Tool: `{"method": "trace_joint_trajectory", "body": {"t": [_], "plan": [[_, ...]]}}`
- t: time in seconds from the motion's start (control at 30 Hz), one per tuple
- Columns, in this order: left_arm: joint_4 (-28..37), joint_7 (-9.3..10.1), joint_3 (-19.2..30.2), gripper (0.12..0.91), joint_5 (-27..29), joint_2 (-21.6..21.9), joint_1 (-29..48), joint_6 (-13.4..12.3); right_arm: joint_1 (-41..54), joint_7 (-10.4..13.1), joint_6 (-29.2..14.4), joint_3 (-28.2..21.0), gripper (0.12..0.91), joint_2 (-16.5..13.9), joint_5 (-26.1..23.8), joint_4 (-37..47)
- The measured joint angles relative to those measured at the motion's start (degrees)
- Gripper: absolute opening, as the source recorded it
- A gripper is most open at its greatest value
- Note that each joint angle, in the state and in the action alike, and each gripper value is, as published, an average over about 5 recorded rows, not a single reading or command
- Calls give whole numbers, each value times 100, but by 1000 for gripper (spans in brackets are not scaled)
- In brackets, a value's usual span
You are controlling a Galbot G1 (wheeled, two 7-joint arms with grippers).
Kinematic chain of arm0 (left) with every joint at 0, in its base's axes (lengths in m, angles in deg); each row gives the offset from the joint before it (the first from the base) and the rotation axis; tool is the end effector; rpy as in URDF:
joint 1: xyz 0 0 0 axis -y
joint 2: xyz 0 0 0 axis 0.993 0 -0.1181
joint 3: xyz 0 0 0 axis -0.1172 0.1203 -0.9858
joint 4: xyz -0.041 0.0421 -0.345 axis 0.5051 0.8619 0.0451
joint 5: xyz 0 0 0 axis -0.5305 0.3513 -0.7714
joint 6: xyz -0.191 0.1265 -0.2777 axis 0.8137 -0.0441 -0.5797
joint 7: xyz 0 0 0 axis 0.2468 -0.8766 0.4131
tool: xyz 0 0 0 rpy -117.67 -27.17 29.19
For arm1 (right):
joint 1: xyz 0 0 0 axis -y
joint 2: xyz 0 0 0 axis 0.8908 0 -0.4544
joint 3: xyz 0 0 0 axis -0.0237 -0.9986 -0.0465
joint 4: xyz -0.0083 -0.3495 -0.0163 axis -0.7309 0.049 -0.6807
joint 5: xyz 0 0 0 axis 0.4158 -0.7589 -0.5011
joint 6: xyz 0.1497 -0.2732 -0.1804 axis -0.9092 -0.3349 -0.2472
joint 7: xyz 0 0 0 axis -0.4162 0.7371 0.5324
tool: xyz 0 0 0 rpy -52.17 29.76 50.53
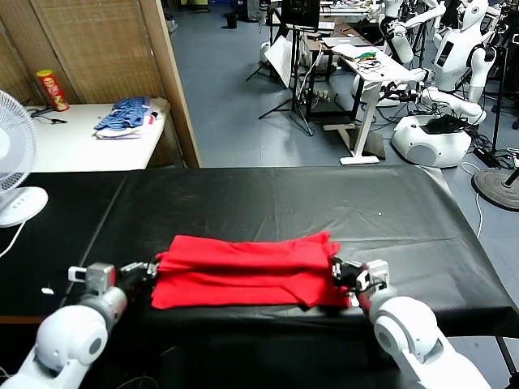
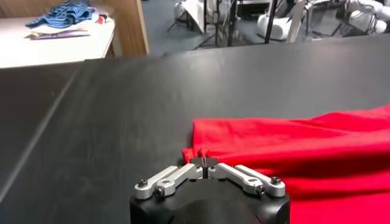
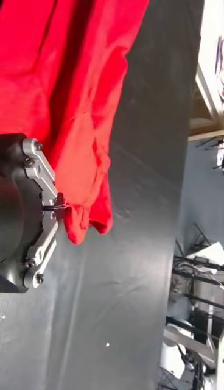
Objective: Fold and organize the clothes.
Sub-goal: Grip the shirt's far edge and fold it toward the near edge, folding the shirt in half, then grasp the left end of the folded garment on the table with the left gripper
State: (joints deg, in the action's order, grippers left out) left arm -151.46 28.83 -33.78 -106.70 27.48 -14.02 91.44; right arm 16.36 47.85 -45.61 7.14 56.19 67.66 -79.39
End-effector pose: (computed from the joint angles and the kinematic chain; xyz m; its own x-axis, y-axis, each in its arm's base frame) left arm 0.2434 0.1098 -0.2231 -0.8161 0.0940 0.5702 0.1344 0.9905 0.0290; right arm 0.2673 -0.0299 -0.2406 -0.7982 -0.2323 0.5558 -0.2872 0.9578 -0.0121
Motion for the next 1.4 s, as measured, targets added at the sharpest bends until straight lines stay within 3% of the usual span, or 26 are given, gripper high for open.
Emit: {"method": "trace_joint_trajectory", "body": {"t": [0.07, 0.2, 0.33, 0.43, 0.57, 0.73, 0.97, 1.07, 1.23, 1.4], "plan": [[28, -2, 17, 128, 60, -34, -30, 0, -47, -101, 0, 31, 190, 1, -13, -34], [32, 11, 33, 180, 148, -78, -75, 0, -131, -339, -26, 172, 382, -57, -22, -143], [-54, 12, -4, 388, 114, -85, -97, 0, -127, -458, -317, 381, 616, -85, -11, -214], [-109, 12, -33, 555, 16, -87, -42, 0, -44, -452, -656, 487, 746, -16, -119, -147], [-12, 24, -3, 741, -88, -137, 157, 0, 178, -447, -1001, 478, 795, 204, -487, 139], [389, 3, 135, 795, -327, -273, 653, 0, 491, -467, -1123, 341, 798, 557, -802, 712], [1054, -82, 337, 795, -445, -495, 1217, 0, 765, -467, -1219, 222, 798, 928, -890, 1392], [1286, -109, 369, 742, -567, -570, 1375, -8, 868, -473, -1249, 178, 791, 1083, -969, 1627], [1616, -124, 402, 488, -702, -676, 1559, -103, 992, -486, -1330, 121, 656, 1340, -1154, 1959], [1862, -87, 403, 214, -735, -769, 1652, -258, 1054, -266, -1588, 68, 396, 1577, -1311, 2210]]}}
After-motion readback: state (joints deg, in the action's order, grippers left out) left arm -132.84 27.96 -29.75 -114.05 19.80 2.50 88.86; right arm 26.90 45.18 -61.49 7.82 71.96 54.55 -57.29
